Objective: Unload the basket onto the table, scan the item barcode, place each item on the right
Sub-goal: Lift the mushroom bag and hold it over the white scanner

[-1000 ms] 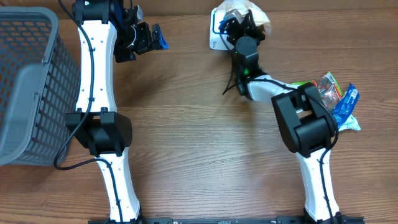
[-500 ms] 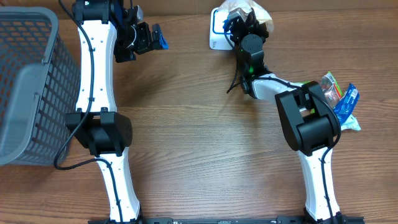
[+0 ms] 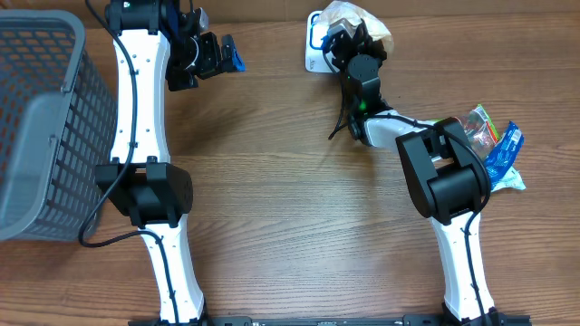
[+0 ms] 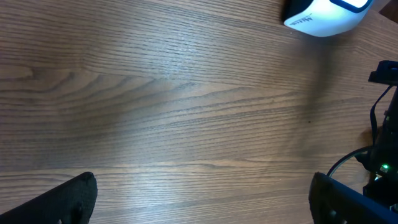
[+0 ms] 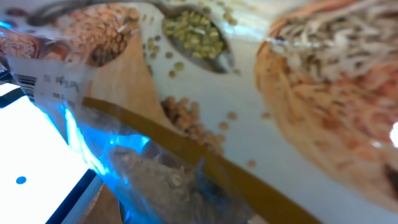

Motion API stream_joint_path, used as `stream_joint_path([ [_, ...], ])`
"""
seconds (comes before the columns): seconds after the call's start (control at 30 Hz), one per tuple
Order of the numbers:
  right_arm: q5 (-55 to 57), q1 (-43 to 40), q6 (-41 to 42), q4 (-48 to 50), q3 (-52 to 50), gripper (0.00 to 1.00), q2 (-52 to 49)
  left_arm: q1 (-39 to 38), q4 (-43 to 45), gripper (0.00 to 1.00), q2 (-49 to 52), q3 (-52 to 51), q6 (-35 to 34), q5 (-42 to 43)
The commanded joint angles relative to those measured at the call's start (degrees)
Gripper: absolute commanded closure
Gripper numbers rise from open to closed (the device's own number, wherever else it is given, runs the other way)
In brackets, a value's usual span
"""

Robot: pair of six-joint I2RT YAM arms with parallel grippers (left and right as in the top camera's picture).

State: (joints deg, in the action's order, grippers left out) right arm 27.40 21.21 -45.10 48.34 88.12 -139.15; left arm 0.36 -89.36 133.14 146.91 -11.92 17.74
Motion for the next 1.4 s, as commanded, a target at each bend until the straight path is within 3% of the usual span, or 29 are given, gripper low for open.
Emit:
stream_joint_path([
  [0.0,0.3,0.4,-0.3,0.7,1.6,0.96,-0.4,-0.4,0.0,0.0,-0.3,0.8,-0.5,-0.3],
  [0.1,4.9,1.5,-1.5,2.8,1.6,0.96,-0.4,-0.4,0.0,0.0,-0.3,0.8,-0.5,-0.3],
  [0.37,24.6,7.8,-16.5,13.3,1.5,0.96,0.0,-0.4,0.0,0.0,-0.3,0.8,-0.5,-0.3],
  [0.6,32.8,10.6,-14.9,4.9,1.5,0.96,7.4,-0.4,0.0,0.0,-0.3,0.8,-0.5,-0.3],
  [0.73,35.1,12.5,-6.1,-11.3,1.5,0.96,15.8,-0.4,0.0,0.0,-0.3,0.8,-0.5,-0.3],
  [0.87,31.7,14.8,11.2,-39.5,1.5,0.96,28.1,-0.4,0.0,0.0,-0.3,0.8,-0.5,-0.3],
  [0.93,25.7,15.2,19.9,-52.1,1.5,0.96,34.2,-0.4,0.0,0.0,-0.3,0.8,-0.5,-0.3],
  [1.17,2.9,12.6,50.5,-80.2,1.5,0.96,49.9,-0.4,0.0,0.0,-0.3,0.8,-0.5,-0.3],
  [1.37,-18.8,0.2,62.4,-96.6,1.5,0.96,57.8,-0.4,0.0,0.0,-0.3,0.8,-0.5,-0.3],
])
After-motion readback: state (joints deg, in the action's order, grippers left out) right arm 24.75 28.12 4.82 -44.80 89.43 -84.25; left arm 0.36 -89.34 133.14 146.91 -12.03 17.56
